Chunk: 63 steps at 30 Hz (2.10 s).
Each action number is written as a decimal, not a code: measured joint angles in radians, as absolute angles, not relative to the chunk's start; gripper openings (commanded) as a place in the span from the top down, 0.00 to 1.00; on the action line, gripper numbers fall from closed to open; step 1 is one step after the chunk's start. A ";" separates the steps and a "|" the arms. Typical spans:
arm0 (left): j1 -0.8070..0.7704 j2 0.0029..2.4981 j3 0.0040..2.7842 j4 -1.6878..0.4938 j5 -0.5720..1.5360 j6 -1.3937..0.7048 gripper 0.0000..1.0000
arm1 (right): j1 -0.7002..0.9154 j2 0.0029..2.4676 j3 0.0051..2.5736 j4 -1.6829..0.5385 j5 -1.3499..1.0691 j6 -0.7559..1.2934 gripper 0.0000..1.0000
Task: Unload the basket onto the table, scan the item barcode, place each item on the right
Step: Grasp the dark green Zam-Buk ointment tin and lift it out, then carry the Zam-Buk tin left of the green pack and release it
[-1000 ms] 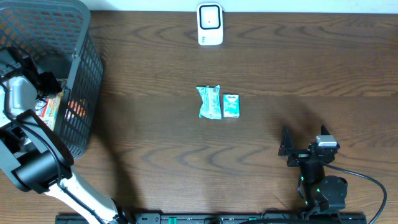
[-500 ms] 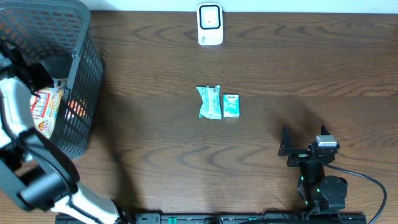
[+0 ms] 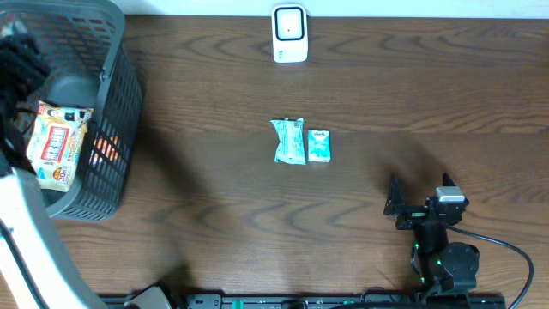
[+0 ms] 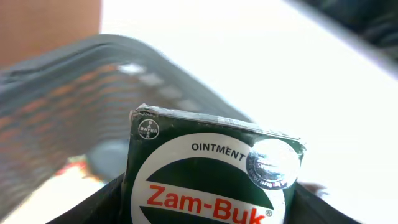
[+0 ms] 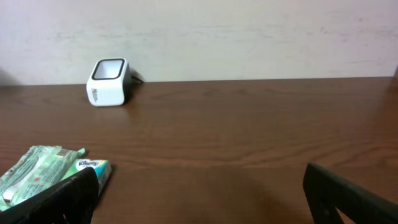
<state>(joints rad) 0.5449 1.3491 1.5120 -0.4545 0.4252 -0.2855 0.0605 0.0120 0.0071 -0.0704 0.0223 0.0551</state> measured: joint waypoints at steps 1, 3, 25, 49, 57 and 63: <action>0.519 1.329 1.512 -0.448 0.456 -0.319 0.33 | 0.060 0.012 0.007 -0.070 0.022 0.055 0.01; 0.461 1.307 1.512 -0.447 0.500 -0.364 0.33 | 0.060 0.012 0.007 -0.070 0.022 0.055 0.01; -0.333 1.655 1.512 -0.670 0.240 -0.438 0.33 | 0.060 0.012 0.007 -0.070 0.023 0.055 0.01; -0.340 2.091 1.512 -0.589 0.122 -0.371 0.13 | 0.060 0.012 0.007 -0.070 0.022 0.055 0.01; -0.340 2.084 1.512 -0.577 0.144 -0.369 0.04 | 0.060 0.012 0.007 -0.070 0.022 0.055 0.01; -0.315 1.963 1.512 -0.576 0.151 -0.366 0.04 | 0.060 0.012 0.007 -0.070 0.022 0.055 0.01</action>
